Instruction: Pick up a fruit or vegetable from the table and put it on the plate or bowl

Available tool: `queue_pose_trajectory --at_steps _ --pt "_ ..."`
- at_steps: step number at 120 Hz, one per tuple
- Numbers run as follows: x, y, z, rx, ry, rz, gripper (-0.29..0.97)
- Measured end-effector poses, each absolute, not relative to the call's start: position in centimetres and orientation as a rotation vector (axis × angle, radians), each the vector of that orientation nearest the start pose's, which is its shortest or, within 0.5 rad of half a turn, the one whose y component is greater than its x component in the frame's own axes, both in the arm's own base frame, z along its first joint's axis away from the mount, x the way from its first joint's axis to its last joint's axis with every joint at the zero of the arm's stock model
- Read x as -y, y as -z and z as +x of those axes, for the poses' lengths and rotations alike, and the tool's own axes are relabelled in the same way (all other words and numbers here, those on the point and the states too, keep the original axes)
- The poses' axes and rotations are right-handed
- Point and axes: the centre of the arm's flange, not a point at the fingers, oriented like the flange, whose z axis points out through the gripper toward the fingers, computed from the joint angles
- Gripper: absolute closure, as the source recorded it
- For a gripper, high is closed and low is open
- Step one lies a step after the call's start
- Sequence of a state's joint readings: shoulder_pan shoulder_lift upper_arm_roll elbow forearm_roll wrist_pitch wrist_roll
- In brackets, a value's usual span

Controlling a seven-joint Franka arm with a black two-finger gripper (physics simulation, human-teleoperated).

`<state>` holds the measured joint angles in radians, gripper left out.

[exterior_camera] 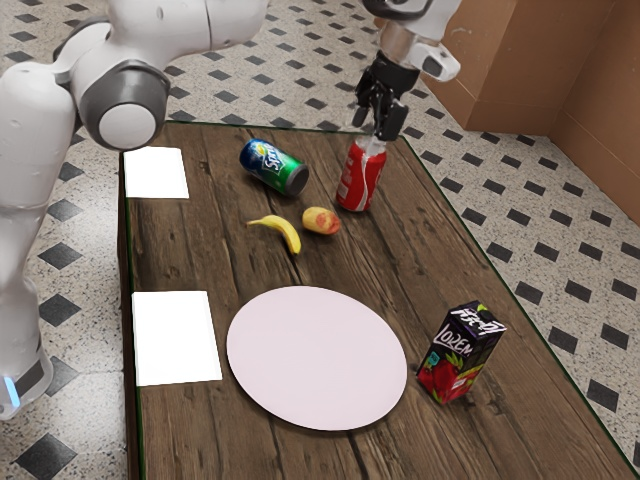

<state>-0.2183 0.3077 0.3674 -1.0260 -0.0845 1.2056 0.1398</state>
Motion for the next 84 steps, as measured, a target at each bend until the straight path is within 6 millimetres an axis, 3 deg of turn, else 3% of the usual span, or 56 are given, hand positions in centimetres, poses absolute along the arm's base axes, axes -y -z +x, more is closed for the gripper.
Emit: queue_pose_trajectory --at_steps 22,25,34,42,56,64,73,77,84 --pt "-3.3 -67.9 60.5 -0.047 -0.042 -3.125 0.0" --pt "-3.3 -69.4 59.9 -0.052 0.009 -3.124 0.0" --pt "-2.5 -77.0 55.7 -0.101 0.25 -3.12 0.0" --pt "-1.8 -82.7 50.8 -0.146 0.405 -3.122 0.0" --pt "-2.5 -86.5 45.2 -0.1 0.445 -3.148 0.0" --pt "-3.2 -85.8 45.2 -0.029 0.375 -3.16 0.0" --pt "-3.9 -81.9 49.2 0.007 0.241 -3.143 0.0" --pt "-2.3 -80.0 51.0 -0.052 0.186 -3.125 0.0" --pt "3.5 -76.6 54.0 -0.217 0.109 -3.072 0.0"
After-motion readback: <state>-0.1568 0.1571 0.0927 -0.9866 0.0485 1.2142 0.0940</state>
